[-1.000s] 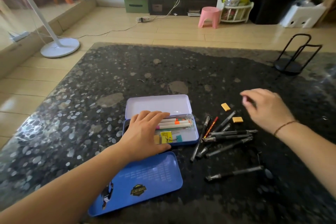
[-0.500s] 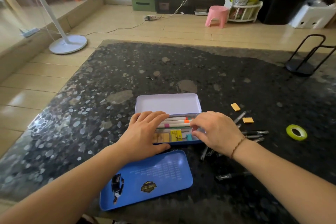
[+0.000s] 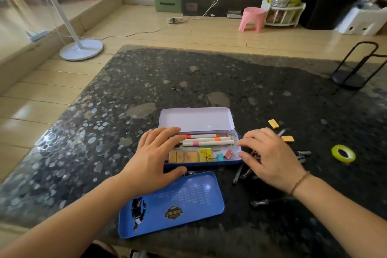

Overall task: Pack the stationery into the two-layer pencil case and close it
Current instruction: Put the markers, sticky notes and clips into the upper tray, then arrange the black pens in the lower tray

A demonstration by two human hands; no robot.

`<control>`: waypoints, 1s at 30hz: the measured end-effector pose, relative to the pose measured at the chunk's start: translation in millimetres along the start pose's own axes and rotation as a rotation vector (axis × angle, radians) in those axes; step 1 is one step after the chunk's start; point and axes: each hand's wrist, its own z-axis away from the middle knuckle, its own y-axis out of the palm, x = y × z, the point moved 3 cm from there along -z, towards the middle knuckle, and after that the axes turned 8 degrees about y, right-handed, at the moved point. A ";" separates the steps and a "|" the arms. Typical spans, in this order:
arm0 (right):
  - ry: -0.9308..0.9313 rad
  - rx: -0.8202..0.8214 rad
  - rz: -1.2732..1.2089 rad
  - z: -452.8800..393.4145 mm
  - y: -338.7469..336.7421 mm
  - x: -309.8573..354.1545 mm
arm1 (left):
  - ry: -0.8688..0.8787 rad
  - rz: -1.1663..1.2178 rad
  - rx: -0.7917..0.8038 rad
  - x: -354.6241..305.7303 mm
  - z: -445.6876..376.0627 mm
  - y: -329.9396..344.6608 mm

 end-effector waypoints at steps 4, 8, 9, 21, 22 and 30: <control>0.107 -0.080 0.042 29.5 -5.6 -36.0 | -0.027 -0.148 0.070 9.2 21.3 -5.5; 0.231 -0.079 0.074 55.2 -9.3 -58.0 | -0.169 0.008 0.177 29.1 10.1 -1.8; 0.236 -0.059 0.080 58.4 -10.8 -59.9 | -0.160 0.019 0.170 32.3 6.8 -1.0; 0.169 0.148 0.096 48.1 -9.8 -64.5 | -0.327 0.053 0.135 79.8 -12.7 -7.5; 0.158 0.148 0.101 47.6 -10.3 -64.2 | -0.332 0.052 0.133 77.3 -11.8 -8.7; 0.067 0.132 0.145 54.7 -17.6 -62.5 | -0.219 -0.108 0.326 9.3 44.1 -39.4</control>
